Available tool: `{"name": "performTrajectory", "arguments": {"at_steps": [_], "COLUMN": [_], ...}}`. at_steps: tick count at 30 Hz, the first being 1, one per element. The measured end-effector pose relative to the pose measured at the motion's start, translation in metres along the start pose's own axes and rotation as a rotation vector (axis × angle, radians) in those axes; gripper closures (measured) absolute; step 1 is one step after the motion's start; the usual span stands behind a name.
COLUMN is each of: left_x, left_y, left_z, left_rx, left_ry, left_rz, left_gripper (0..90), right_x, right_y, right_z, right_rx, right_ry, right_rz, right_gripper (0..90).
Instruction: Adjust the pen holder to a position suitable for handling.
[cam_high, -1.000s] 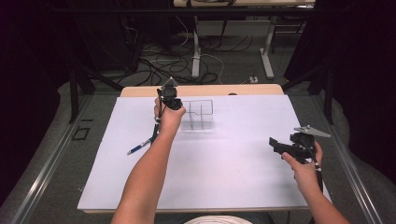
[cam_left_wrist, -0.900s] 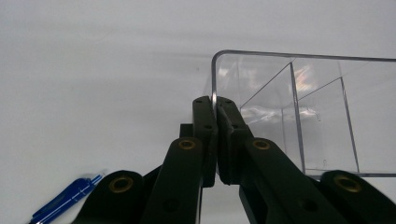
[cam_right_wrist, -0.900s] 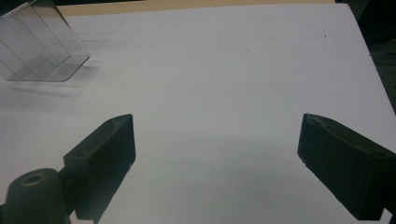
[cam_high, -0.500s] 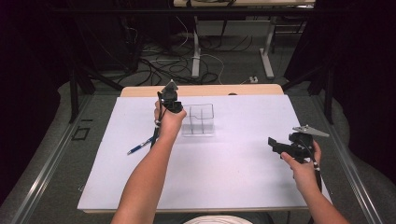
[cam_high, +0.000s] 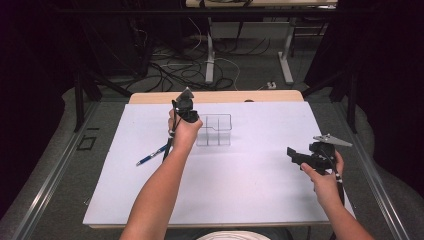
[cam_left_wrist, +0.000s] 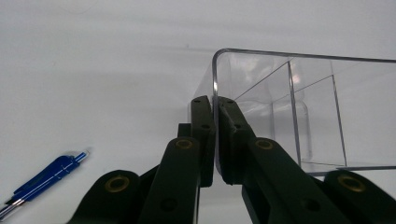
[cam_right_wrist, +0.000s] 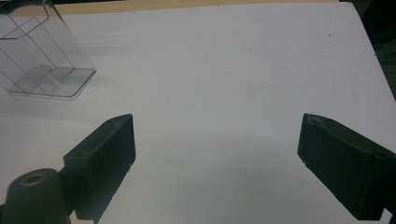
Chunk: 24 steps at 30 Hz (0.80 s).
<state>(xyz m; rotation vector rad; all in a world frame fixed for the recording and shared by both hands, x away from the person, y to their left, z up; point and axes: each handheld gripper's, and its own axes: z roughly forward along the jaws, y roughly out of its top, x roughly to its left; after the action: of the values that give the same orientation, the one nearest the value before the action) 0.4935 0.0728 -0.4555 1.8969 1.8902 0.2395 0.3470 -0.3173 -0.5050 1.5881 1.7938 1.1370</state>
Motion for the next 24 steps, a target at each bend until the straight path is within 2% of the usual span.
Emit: {"name": "performTrajectory", "arguments": {"at_steps": [9, 17, 21, 24], "left_x": [0.0053, 0.0044, 0.0023, 0.0008], "left_y": [-0.0018, -0.0037, -0.0046, -0.0058], "left_z": [0.0012, 0.001, -0.0009, -0.0021], "left_rx": [-0.001, -0.05, -0.09, -0.108], "left_ry": [-0.048, -0.08, -0.093, -0.091], "left_rz": [0.019, 0.087, 0.117, 0.152], "left_gripper": [84.8, 69.1, 64.0, 58.6], "right_x": [0.0, -0.0003, -0.0013, -0.0022], "right_y": [-0.0005, -0.0012, -0.0014, -0.0017], "right_z": [0.0009, 0.0007, 0.0004, -0.0007], "right_rx": [0.007, 0.015, 0.012, 0.015], "right_ry": [0.001, 0.0, -0.007, -0.003], "right_rz": [-0.002, 0.015, 0.019, 0.022], "right_gripper": [10.9, 10.9, 10.9, 10.9]}}
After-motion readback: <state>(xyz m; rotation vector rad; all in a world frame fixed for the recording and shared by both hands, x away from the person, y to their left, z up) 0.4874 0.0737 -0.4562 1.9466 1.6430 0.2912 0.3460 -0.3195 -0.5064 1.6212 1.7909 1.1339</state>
